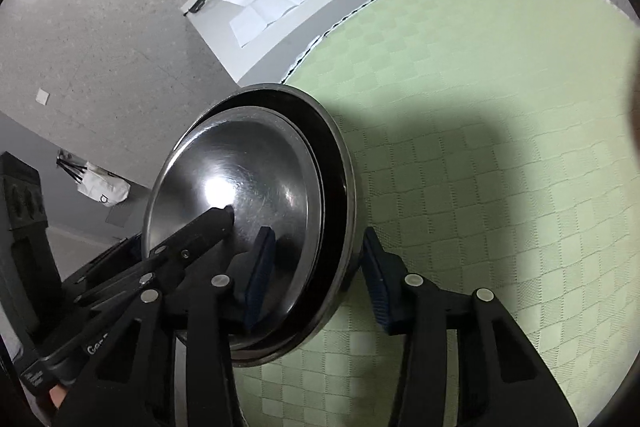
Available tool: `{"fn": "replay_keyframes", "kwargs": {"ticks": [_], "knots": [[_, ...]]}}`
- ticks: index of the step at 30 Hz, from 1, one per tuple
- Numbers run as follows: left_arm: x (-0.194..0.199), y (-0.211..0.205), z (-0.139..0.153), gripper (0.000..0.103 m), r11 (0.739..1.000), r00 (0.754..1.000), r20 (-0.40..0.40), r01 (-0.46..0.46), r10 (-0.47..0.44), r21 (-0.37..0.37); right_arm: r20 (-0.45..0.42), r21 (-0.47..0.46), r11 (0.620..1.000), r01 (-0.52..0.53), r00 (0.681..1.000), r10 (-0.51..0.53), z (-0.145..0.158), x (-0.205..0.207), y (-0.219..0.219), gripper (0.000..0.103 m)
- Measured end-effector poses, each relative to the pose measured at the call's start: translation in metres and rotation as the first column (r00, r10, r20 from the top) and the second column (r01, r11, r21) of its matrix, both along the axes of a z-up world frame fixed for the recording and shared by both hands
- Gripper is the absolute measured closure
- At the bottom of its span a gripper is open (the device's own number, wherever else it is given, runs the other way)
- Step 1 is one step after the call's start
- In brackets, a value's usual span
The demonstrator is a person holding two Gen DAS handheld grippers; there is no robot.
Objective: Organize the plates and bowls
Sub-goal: 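Carry the bowl stack over the blue plate in the red basin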
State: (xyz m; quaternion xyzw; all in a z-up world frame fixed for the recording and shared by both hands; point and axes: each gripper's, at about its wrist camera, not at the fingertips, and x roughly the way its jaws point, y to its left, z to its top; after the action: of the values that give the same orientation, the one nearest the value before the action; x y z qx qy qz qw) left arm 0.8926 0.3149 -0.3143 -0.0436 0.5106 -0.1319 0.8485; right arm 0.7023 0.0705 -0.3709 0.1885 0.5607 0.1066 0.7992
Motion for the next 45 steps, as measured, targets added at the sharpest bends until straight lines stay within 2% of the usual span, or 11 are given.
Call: {"fn": "replay_keyframes", "kwargs": {"ticks": [6, 12, 16, 22, 27, 29, 31, 34, 39, 40, 45], "knots": [[-0.012, -0.013, 0.006, 0.066, 1.0, 1.0, 0.004, -0.011, 0.011, -0.004, 0.019, 0.004, 1.0, -0.001, 1.0, 0.001, 0.007, -0.007, -0.013, 0.065], [-0.037, -0.049, 0.04, 0.068, 1.0, 0.998, 0.067, 0.005, -0.004, -0.021, 0.077, 0.02, 1.0, 0.013, 0.997, -0.015, 0.037, -0.024, -0.046, 0.065], [-0.058, -0.089, 0.068, 0.069, 0.998, 0.992, 0.12, 0.038, -0.032, -0.044, 0.132, 0.023, 0.999, 0.048, 0.99, -0.05, 0.071, -0.042, -0.09, 0.066], [-0.088, -0.165, 0.11, 0.069, 0.988, 0.973, 0.198, 0.136, -0.119, -0.078, 0.219, 0.003, 0.992, 0.126, 0.968, -0.123, 0.121, -0.074, -0.166, 0.067], [-0.104, -0.226, 0.124, 0.069, 0.974, 0.955, 0.231, 0.209, -0.184, -0.086, 0.261, -0.038, 0.976, 0.213, 0.945, -0.196, 0.143, -0.098, -0.232, 0.068], [-0.107, -0.257, 0.123, 0.067, 0.968, 0.952, 0.223, 0.234, -0.21, -0.086, 0.255, -0.043, 0.969, 0.242, 0.941, -0.224, 0.144, -0.105, -0.261, 0.068], [-0.104, -0.28, 0.117, 0.066, 0.968, 0.945, 0.246, 0.24, -0.216, -0.071, 0.256, -0.09, 0.96, 0.265, 0.938, -0.235, 0.142, -0.109, -0.279, 0.069], [-0.109, -0.32, 0.108, 0.066, 0.973, 0.938, 0.266, 0.231, -0.224, 0.008, 0.236, -0.14, 0.942, 0.304, 0.934, -0.267, 0.13, -0.107, -0.305, 0.07], [-0.099, -0.347, 0.11, 0.066, 0.964, 0.942, 0.229, 0.261, -0.244, -0.044, 0.221, -0.078, 0.94, 0.331, 0.925, -0.307, 0.131, -0.109, -0.341, 0.071], [-0.096, -0.351, 0.11, 0.065, 0.96, 0.942, 0.219, 0.273, -0.254, -0.061, 0.228, -0.093, 0.94, 0.328, 0.926, -0.301, 0.134, -0.11, -0.345, 0.071], [-0.07, -0.383, 0.099, 0.066, 0.949, 0.936, 0.171, 0.315, -0.308, -0.019, 0.19, -0.1, 0.934, 0.343, 0.928, -0.321, 0.122, -0.104, -0.372, 0.071]]}}
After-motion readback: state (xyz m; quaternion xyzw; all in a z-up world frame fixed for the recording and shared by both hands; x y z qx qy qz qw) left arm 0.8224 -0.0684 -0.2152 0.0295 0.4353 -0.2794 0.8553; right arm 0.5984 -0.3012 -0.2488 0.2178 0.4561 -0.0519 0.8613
